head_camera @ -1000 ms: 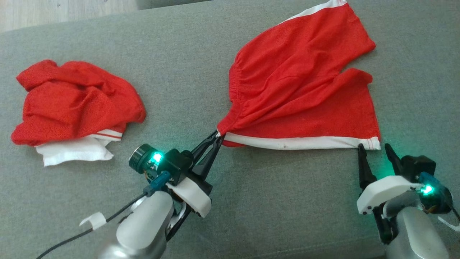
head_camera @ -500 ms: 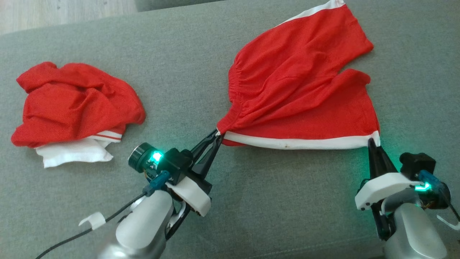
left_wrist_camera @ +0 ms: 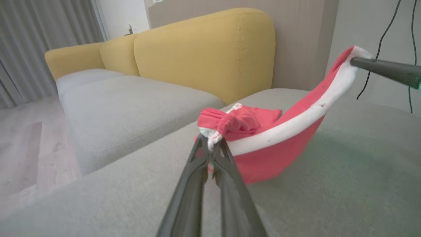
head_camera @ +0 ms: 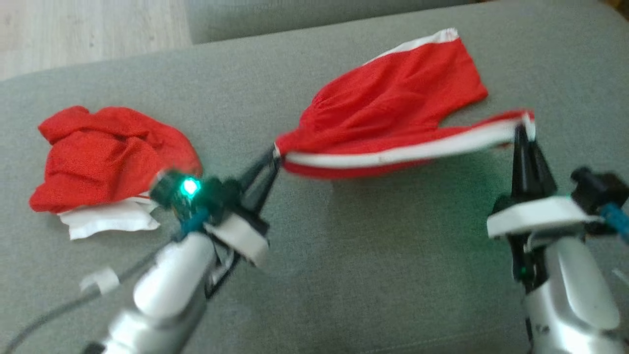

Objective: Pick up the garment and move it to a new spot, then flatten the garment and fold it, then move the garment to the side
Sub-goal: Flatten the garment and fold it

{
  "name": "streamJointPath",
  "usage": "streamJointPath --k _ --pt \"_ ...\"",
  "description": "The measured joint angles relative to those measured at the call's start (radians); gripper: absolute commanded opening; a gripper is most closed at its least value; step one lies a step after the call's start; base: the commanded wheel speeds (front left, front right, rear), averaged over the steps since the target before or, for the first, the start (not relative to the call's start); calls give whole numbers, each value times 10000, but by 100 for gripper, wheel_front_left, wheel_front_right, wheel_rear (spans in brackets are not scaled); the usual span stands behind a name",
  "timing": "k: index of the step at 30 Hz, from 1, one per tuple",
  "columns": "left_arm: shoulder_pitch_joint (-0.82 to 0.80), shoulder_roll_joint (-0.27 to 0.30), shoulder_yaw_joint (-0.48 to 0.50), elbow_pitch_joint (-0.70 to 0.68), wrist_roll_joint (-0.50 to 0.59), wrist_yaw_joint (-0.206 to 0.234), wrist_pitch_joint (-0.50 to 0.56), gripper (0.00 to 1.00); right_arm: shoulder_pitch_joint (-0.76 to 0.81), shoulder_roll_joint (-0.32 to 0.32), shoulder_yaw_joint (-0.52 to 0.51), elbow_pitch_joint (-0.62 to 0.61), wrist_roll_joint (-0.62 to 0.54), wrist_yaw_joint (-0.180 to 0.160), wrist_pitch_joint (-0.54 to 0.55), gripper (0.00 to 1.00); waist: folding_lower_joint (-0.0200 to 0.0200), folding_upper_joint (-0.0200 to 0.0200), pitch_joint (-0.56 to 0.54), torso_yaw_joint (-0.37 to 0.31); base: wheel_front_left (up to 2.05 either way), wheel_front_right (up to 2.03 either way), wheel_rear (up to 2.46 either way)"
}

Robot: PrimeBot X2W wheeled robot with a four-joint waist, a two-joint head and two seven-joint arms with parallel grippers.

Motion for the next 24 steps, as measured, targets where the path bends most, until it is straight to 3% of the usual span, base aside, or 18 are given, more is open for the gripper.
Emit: streamJointPath --k 6,13,24 --pt "-1735 347 261 -286 -217 -128 637 0 -1247 -33 238 -1131 19 -2 399 0 0 0 -513 68 0 0 0" --pt "-3034 552 637 -240 -725 -203 1369 0 -2770 -529 489 -1388 332 -2 1229 0 -1 0 -1260 147 0 0 0" --pt "-2715 690 740 -936 -1716 -196 2815 0 -2154 -903 470 -2080 477 0 2669 0 -2 0 -1783 600 0 0 0"
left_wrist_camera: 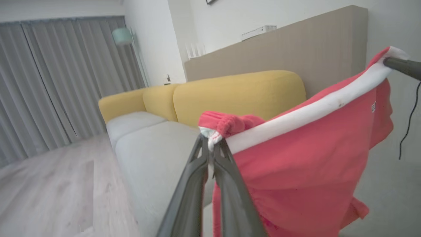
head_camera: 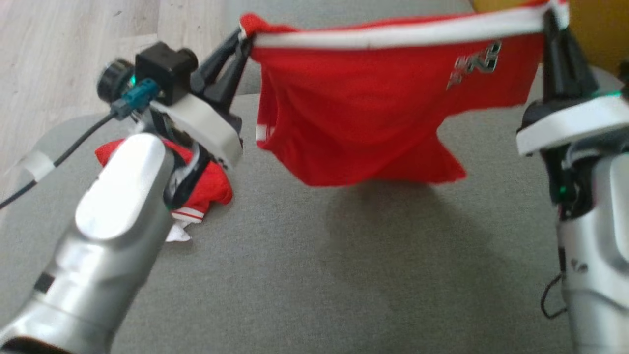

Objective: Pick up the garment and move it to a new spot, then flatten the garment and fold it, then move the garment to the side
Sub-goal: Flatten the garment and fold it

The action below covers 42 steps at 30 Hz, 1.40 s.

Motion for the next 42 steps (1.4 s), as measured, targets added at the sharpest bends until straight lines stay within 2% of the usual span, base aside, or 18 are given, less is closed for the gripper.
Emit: streamJointPath --k 4,7,10,14,16,20,21,25,29,33,38,42 --pt "397 33 150 -196 -481 123 846 0 265 -52 130 -146 -107 0 541 0 2 0 247 45 0 0 0" --pt "290 52 554 -215 -1051 267 1494 0 -108 -63 270 -86 -98 0 878 0 1 0 631 35 0 0 0" --pt "-379 -6 1156 207 -1747 518 2080 0 -1304 -100 606 506 -174 0 961 0 4 0 1250 -28 0 0 0" --pt "-2435 -159 1885 1118 -2021 932 2303 0 -3939 -117 1221 1954 -176 0 531 0 5 -1 2273 -160 0 0 0" --pt "-3657 -305 2136 1586 -2010 1099 2111 0 -5376 19 1089 3005 -219 0 63 0 7 -1 2787 -247 0 0 0" --pt "-5707 -435 2334 2443 -1498 1233 869 0 -7710 332 360 4934 -1085 0 -1390 0 7 -1 3681 -443 0 0 0" --pt "-5707 -435 2334 2443 -1498 1233 869 0 -7710 332 360 4934 -1085 0 -1390 0 7 -1 3681 -443 0 0 0" --pt "-6573 -686 2462 3446 -1208 1214 -476 0 -8649 608 -15 6539 -1873 0 -2378 0 7 -1 4192 -589 0 0 0" --pt "-6310 -1093 2297 4431 -1154 715 -1057 0 -8495 552 -100 7958 -2176 2 -2591 0 4 -1 4204 -447 0 0 0" --pt "-5257 -1335 1879 5091 -1156 268 -1478 0 -7885 198 295 9170 -2251 2 -2554 0 2 -1 4059 -162 0 0 0" --pt "-2918 -1879 1254 5685 -1315 -27 -1848 0 -6567 -357 1237 10466 -2163 8 -1919 0 1 -1 3751 166 0 0 0" --pt "-1430 -2165 794 5787 -1561 -109 -2077 0 -5678 -690 2157 10771 -1787 19 -1122 0 0 0 3379 378 0 0 0"
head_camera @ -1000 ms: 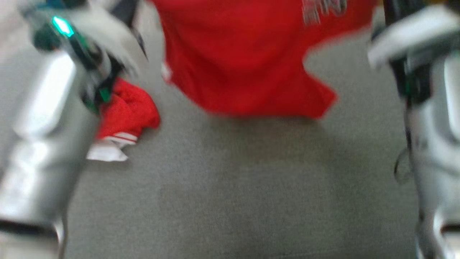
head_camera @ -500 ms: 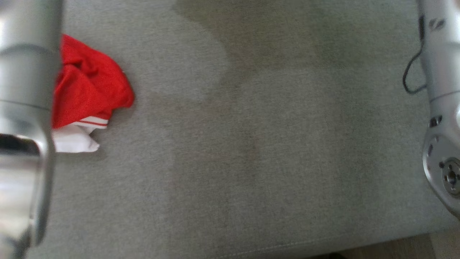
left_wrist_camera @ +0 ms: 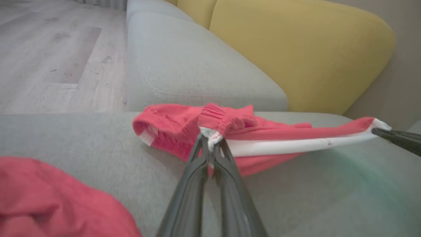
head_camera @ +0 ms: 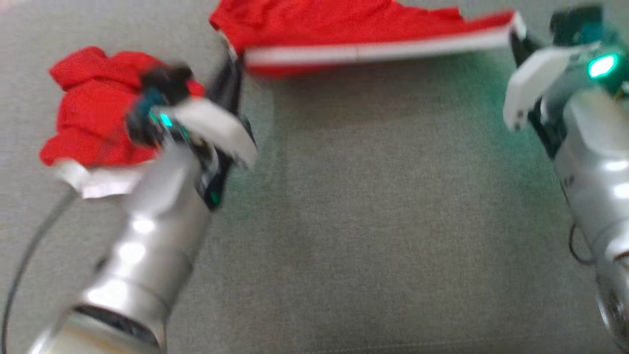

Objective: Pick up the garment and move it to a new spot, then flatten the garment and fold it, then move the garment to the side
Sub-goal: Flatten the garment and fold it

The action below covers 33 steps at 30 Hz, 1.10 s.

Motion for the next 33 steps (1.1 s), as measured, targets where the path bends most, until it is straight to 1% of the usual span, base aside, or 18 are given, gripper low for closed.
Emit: streamJointPath --k 6,10,13,17,20,21,23,26,28,30,32,33 --pt "1639 -209 -1141 -435 38 -73 -251 0 1229 -667 1377 -8 1229 12 1122 0 0 0 -762 252 0 0 0" --pt "2605 -318 -1661 -813 52 -73 -253 0 2116 -1164 2176 -539 2466 12 2021 0 0 0 -1367 348 0 0 0" --pt "3255 -318 -1902 -1147 -56 -73 -251 0 2819 -1580 2821 -1281 3384 12 2782 0 0 0 -1836 350 0 0 0" --pt "4234 -316 -2169 -1770 -153 36 -224 0 3740 -2360 3544 -2512 4575 13 3781 0 0 0 -2390 233 0 0 0" --pt "4993 -316 -2355 -2428 -215 159 -61 0 4374 -3060 3766 -3476 5415 13 4523 0 0 1 -2694 95 0 0 0" --pt "5447 -297 -2552 -2926 -211 334 84 0 4840 -3553 3831 -4151 5879 13 4995 0 0 0 -2816 7 0 0 0" --pt "5820 -255 -2700 -3440 -205 514 224 0 5341 -4009 3777 -4836 6197 13 5210 0 0 0 -2857 -47 0 0 0" --pt "6092 -23 -2817 -4174 -201 777 430 0 5751 -4324 3208 -5683 6387 13 5076 0 1 0 -2719 -57 0 0 0" --pt "6056 132 -2771 -4592 -174 1032 481 0 5722 -4326 2761 -6199 6289 13 4811 0 3 0 -2570 -49 0 0 0" --pt "5937 274 -2679 -4939 -73 1183 570 0 5628 -4265 2305 -6629 6031 13 4585 0 3 1 -2389 -20 0 0 0" --pt "5659 320 -2525 -5187 -44 1346 654 0 5526 -4048 1801 -6920 5731 13 4357 0 3 0 -2177 42 0 0 0" --pt "5453 345 -2502 -5254 -31 1354 671 0 5434 -3929 1582 -7016 5544 13 4276 0 3 0 -2062 79 0 0 0"
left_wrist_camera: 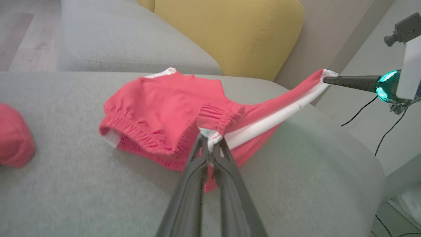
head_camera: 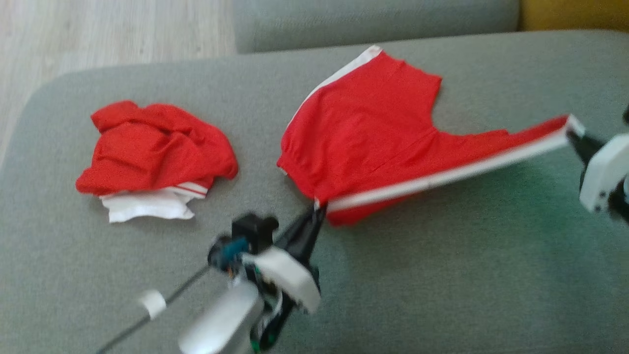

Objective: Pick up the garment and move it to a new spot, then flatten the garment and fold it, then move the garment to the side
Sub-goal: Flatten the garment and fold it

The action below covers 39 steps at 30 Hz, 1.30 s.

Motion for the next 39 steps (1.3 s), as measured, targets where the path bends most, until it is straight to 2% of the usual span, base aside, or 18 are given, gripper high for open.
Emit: streamJointPath --k 6,11,16,27,39 --pt "-1369 17 330 -44 38 171 288 0 -1163 800 -1151 -205 -1444 0 -464 0 1 0 782 282 0 0 0" --pt "-2194 -29 378 372 82 247 493 0 -2070 1279 -1350 19 -2226 -2 -499 0 2 0 1319 533 0 0 0" --pt "-2931 -123 341 1005 98 157 688 0 -3127 1741 -1208 859 -3024 -2 -731 0 2 0 1900 934 0 0 0" --pt "-4029 -479 -48 1760 -25 -109 765 0 -5355 2013 -568 3306 -4100 -2 -1745 0 0 -1 2908 1916 0 0 0" --pt "-4893 -589 -1062 1776 -871 0 573 0 -6769 2115 -552 5457 -4742 -2 -2982 0 0 -1 3758 2566 0 0 0"
